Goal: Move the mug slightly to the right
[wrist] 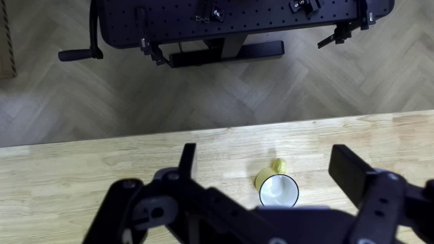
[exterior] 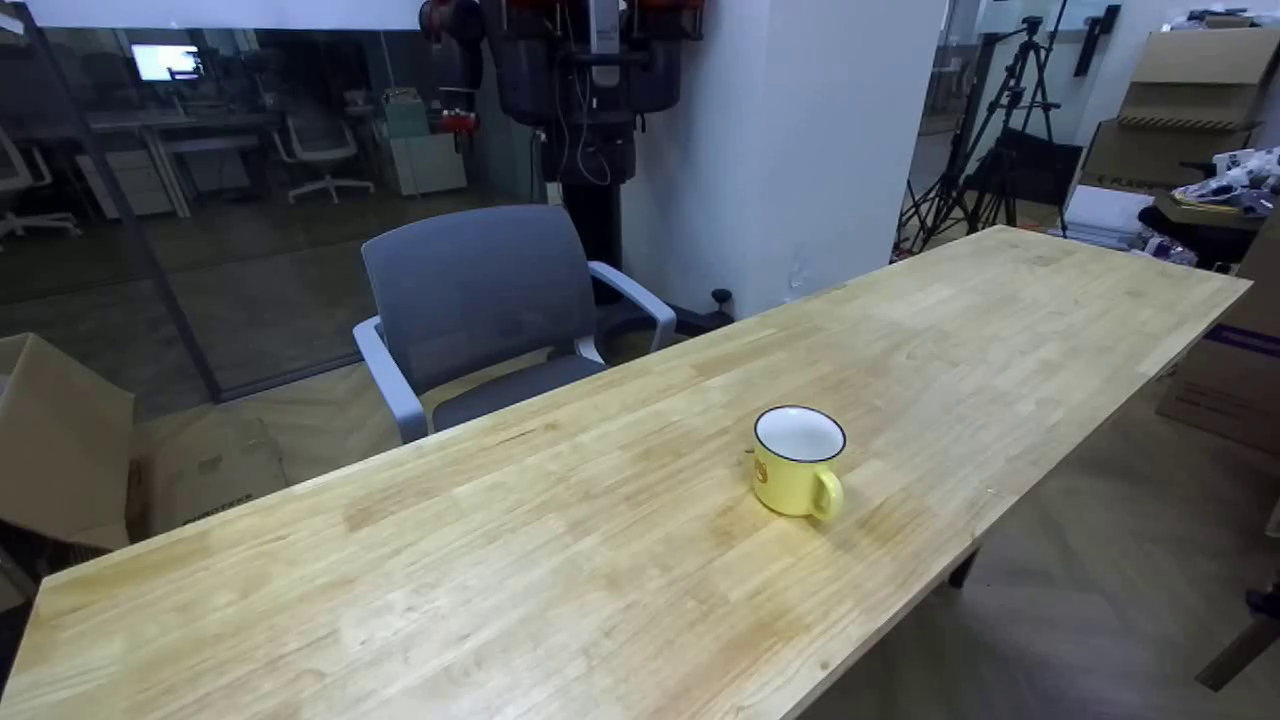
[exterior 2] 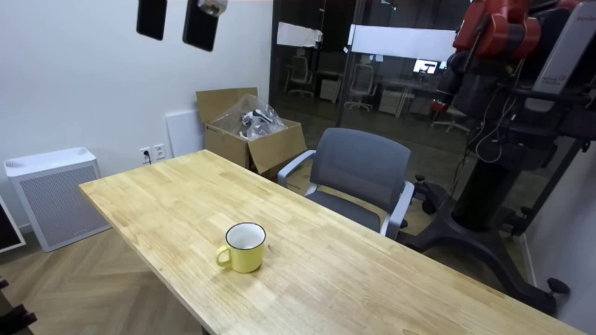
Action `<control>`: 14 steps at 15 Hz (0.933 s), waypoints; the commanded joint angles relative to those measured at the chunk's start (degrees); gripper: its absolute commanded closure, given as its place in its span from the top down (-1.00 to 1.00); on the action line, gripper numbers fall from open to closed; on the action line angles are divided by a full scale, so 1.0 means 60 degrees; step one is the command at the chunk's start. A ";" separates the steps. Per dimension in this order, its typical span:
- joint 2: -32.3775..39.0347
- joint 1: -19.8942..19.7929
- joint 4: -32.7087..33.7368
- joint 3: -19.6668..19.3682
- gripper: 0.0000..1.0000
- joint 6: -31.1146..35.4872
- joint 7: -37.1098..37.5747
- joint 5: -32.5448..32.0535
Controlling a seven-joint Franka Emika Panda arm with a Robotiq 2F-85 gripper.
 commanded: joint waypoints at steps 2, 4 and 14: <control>0.0015 -0.0025 0.0031 0.0017 1.00 -0.0028 -0.0013 0.0007; -0.0111 -0.0049 -0.0113 0.0071 1.00 0.0322 0.0213 -0.0017; 0.2536 -0.0574 -0.0022 -0.0071 1.00 0.6148 0.1716 -0.0105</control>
